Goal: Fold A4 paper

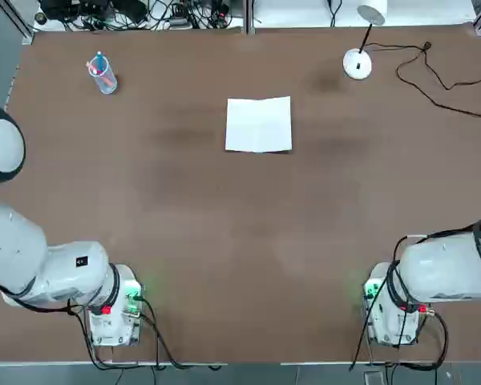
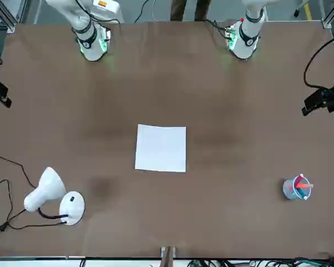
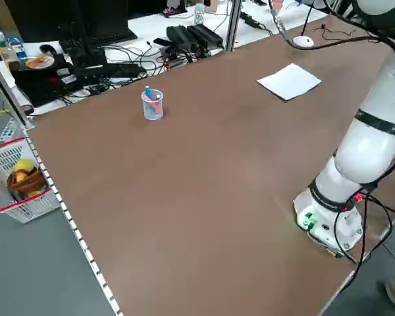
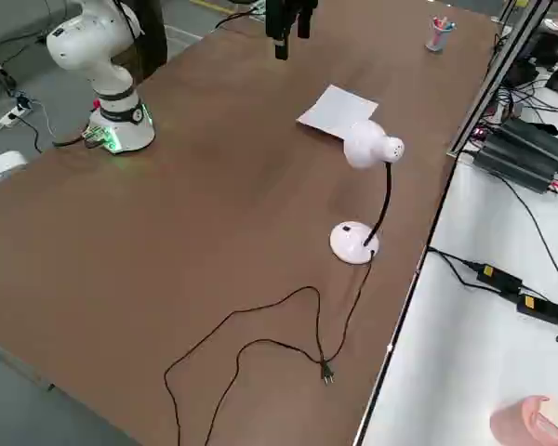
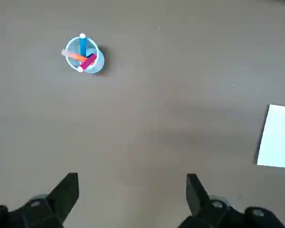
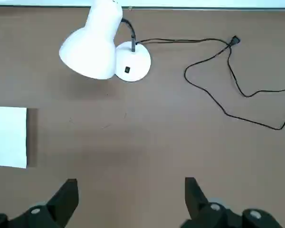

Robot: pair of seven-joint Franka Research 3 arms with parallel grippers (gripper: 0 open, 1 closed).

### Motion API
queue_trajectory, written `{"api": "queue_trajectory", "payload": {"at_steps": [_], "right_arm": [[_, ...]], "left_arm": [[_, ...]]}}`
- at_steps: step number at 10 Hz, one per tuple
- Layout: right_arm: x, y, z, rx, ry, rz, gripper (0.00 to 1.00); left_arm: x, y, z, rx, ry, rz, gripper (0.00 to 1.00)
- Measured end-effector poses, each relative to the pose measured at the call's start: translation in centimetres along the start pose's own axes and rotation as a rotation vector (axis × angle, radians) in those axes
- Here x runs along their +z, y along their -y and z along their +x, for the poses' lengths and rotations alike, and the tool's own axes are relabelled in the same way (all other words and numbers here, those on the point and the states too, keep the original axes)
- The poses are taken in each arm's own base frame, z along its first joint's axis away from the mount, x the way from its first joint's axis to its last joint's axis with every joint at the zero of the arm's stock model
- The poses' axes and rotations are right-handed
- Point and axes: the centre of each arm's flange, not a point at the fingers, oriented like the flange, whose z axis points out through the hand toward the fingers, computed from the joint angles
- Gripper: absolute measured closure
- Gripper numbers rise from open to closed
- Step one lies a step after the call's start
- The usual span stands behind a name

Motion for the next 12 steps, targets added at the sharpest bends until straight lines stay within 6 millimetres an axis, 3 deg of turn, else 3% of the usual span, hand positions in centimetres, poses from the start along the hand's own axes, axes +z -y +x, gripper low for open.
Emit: {"api": "queue_trajectory", "payload": {"at_steps": [4,6,8,10,11,12], "right_arm": [[0.3,0.7,0.1,-0.016,0.009,0.005,0.01],[1.7,5.7,0.4,-0.104,0.044,0.016,0.01],[5.0,10.8,0.9,-0.185,0.097,0.021,0.04],[8.5,13.2,1.6,-0.203,0.143,0.098,0.12],[10.7,13.7,2.0,-0.191,0.151,0.151,0.31],[13.1,13.9,2.2,-0.177,0.152,0.178,0.36]], "left_arm": [[0.3,0.3,0.1,-0.005,0.006,0.001,0.00],[0.9,-0.1,0.3,-0.006,0.012,-0.001,0.00],[1.8,-1.3,0.9,-0.034,0.016,-0.051,0.01],[3.1,-5.3,0.9,-0.109,0.051,-0.121,0.31],[4.0,-8.9,0.9,-0.138,0.054,-0.153,0.48],[5.3,-12.9,1.1,-0.157,0.046,-0.192,0.61]]}}
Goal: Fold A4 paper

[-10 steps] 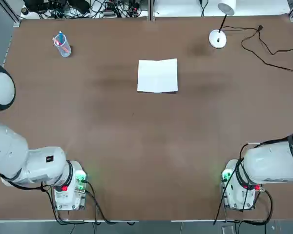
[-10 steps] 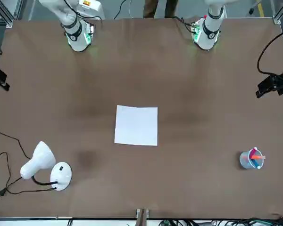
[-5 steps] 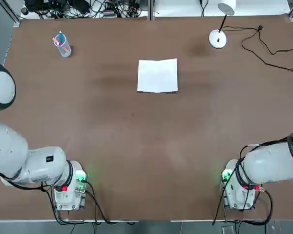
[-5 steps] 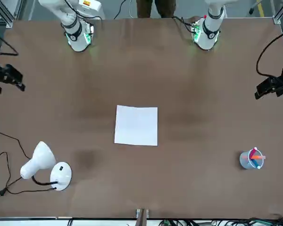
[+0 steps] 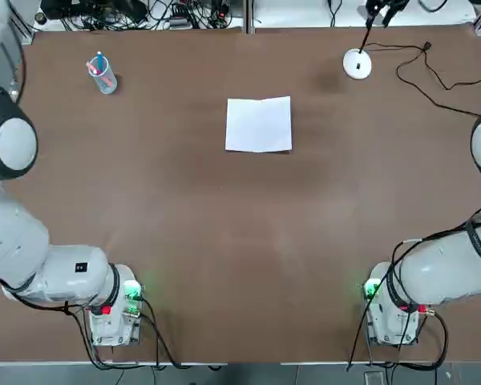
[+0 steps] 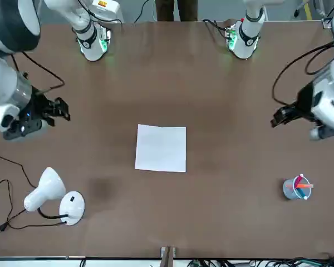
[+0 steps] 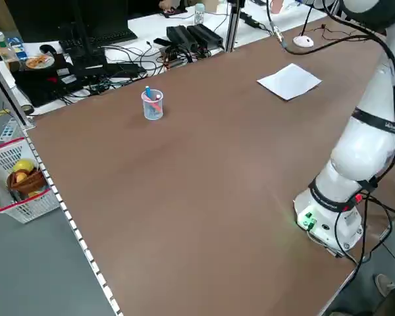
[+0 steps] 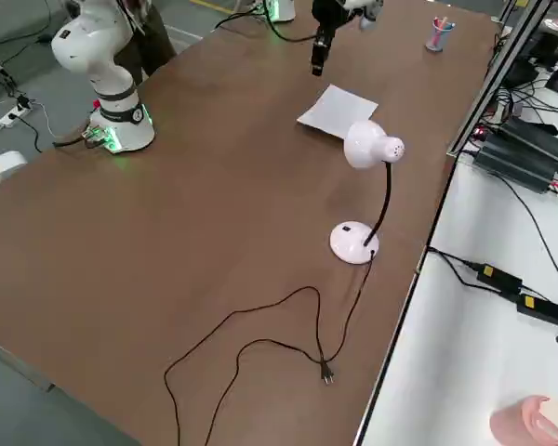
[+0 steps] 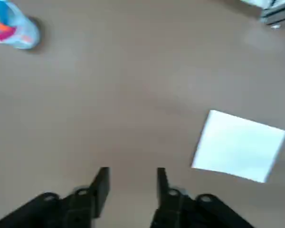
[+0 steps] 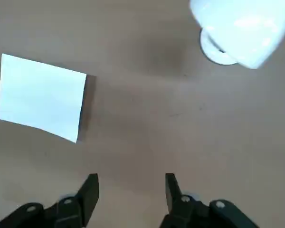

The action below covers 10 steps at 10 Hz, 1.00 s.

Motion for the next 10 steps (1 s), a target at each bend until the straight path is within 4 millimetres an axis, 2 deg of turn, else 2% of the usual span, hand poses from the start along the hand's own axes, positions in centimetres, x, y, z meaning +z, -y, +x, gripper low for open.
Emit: {"api": "queue_trajectory", "payload": {"at_steps": [1,2,3,4,6,7,8,10], "right_arm": [[2.5,0.1,0.4,0.002,-0.002,0.014,0.41],[5.2,1.5,0.5,-0.004,0.001,0.014,0.52],[7.4,3.2,0.6,-0.008,0.004,0.010,0.58],[9.4,4.1,0.6,0.000,-0.003,0.015,0.69],[14.2,3.6,0.5,0.050,-0.060,0.058,0.72],[17.1,3.0,0.3,0.083,-0.091,0.074,0.80],[19.8,2.6,0.1,0.107,-0.106,0.077,0.82],[24.5,3.4,0.3,0.178,-0.105,0.144,0.89]], "left_arm": [[3.0,-3.6,-0.1,-0.025,-0.009,-0.030,0.78],[7.1,-7.2,0.0,-0.052,-0.018,-0.053,0.91],[11.4,-10.2,-0.2,-0.070,-0.021,-0.070,0.99],[15.6,-12.7,-0.5,-0.087,-0.021,-0.085,0.99],[22.3,-15.9,-0.8,-0.119,-0.056,-0.118,0.99],[25.6,-17.0,-1.0,-0.130,-0.080,-0.118,0.99],[29.1,-17.9,-1.3,-0.135,-0.115,-0.116,0.99],[35.4,-19.7,-3.1,-0.131,-0.170,-0.087,0.99]]}}
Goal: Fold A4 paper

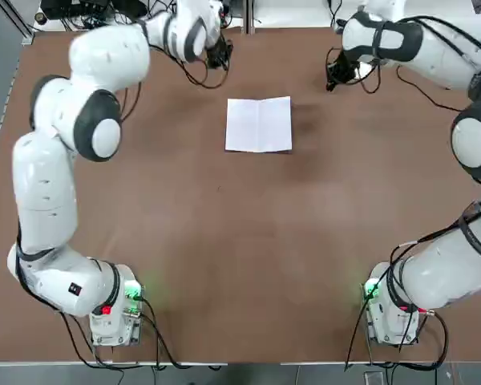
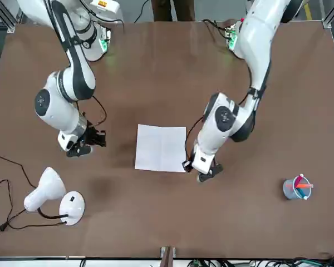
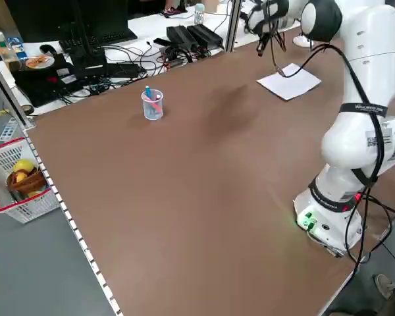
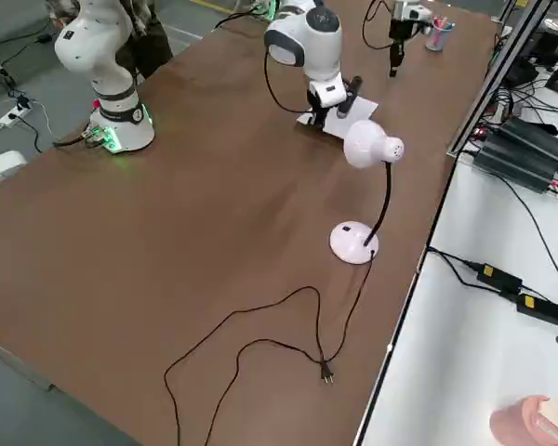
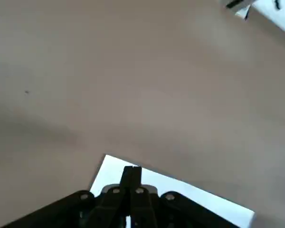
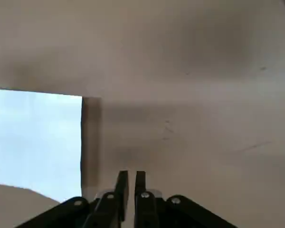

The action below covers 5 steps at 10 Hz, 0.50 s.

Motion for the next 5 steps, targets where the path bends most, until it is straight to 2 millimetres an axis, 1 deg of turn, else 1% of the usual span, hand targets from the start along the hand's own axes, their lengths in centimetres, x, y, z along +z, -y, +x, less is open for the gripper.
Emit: {"api": "queue_trajectory", "payload": {"at_steps": [1,2,3,4,5], "right_arm": [[2.4,0.6,-0.5,0.033,0.016,0.030,0.90],[4.6,1.4,-1.1,0.050,0.037,0.044,0.93],[6.5,2.0,-1.9,0.059,0.065,0.052,0.96],[8.2,2.4,-2.6,0.065,0.090,0.056,0.96],[9.8,2.7,-3.0,0.066,0.100,0.054,0.97]], "left_arm": [[1.8,-0.2,-1.3,0.006,-0.009,0.024,0.99],[2.8,-0.2,-2.1,0.016,-0.012,0.042,0.99],[3.5,-0.1,-2.5,0.023,-0.009,0.055,0.99],[4.4,0.3,-2.7,0.032,-0.006,0.073,0.99],[5.9,0.8,-3.3,0.047,0.000,0.097,0.99]]}}
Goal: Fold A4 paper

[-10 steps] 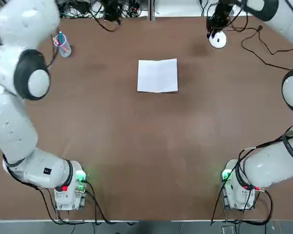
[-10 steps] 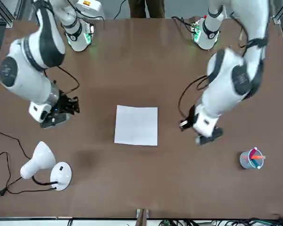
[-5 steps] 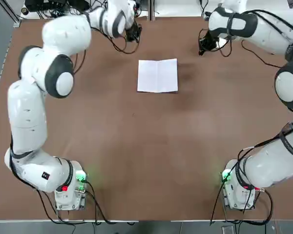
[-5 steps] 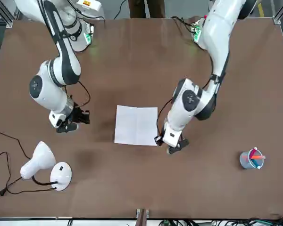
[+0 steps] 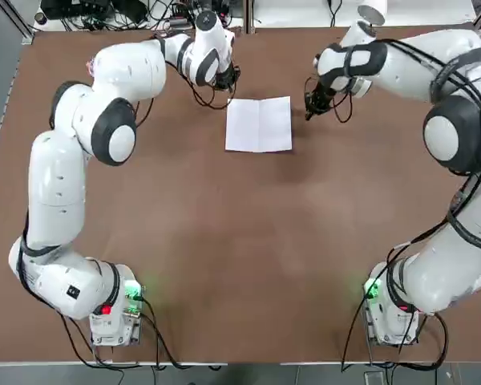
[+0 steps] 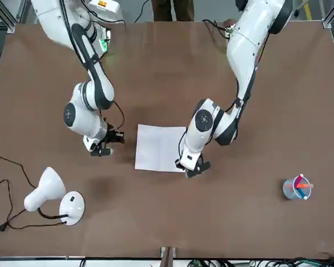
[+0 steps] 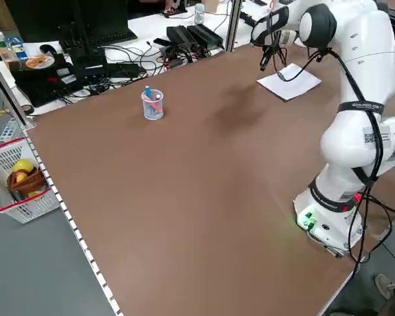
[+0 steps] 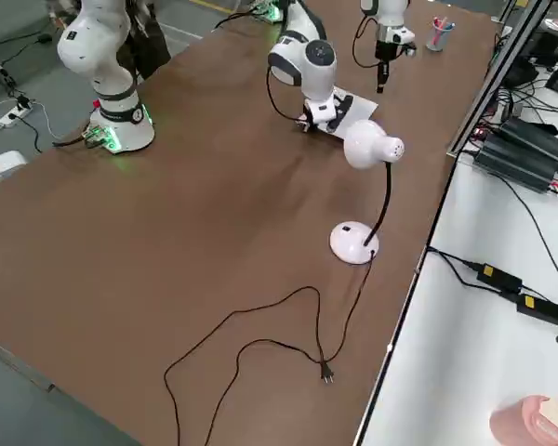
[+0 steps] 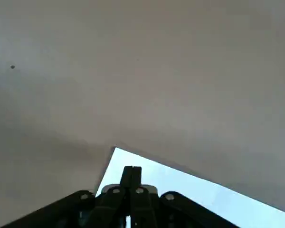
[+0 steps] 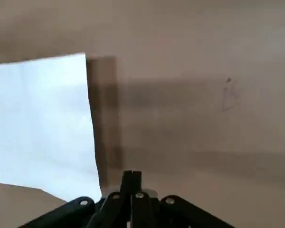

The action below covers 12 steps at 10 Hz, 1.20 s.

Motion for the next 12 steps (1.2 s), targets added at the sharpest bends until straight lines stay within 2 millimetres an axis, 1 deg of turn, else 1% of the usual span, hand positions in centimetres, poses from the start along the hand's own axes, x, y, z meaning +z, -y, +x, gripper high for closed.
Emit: {"api": "queue_trajectory", "payload": {"at_steps": [1,2,3,4,5,6,8,12], "right_arm": [[1.3,0.0,-0.1,0.010,0.001,0.002,0.99],[2.4,-0.1,-0.2,0.022,-0.002,0.007,0.99],[3.6,0.0,-0.3,0.030,-0.011,0.007,0.99],[4.9,0.2,-0.6,0.042,-0.014,0.016,0.99],[5.7,0.6,-0.8,0.050,-0.013,0.024,0.99],[6.0,1.0,-0.9,0.050,-0.010,0.030,0.99],[5.7,1.6,-0.7,0.044,-0.018,0.040,0.99],[5.5,2.1,-0.5,0.040,-0.023,0.048,0.99]], "left_arm": [[1.8,0.3,-0.8,0.017,0.009,0.025,0.99],[3.5,0.6,-1.7,0.028,0.021,0.045,0.99],[4.5,0.7,-2.2,0.034,0.029,0.053,0.99],[4.4,0.6,-2.2,0.035,0.027,0.053,0.99],[4.5,0.6,-2.2,0.036,0.027,0.054,0.99],[4.5,0.6,-2.3,0.043,0.023,0.056,0.99],[4.5,0.5,-2.4,0.058,0.016,0.061,0.99],[4.5,0.5,-2.4,0.064,0.014,0.062,0.99]]}}
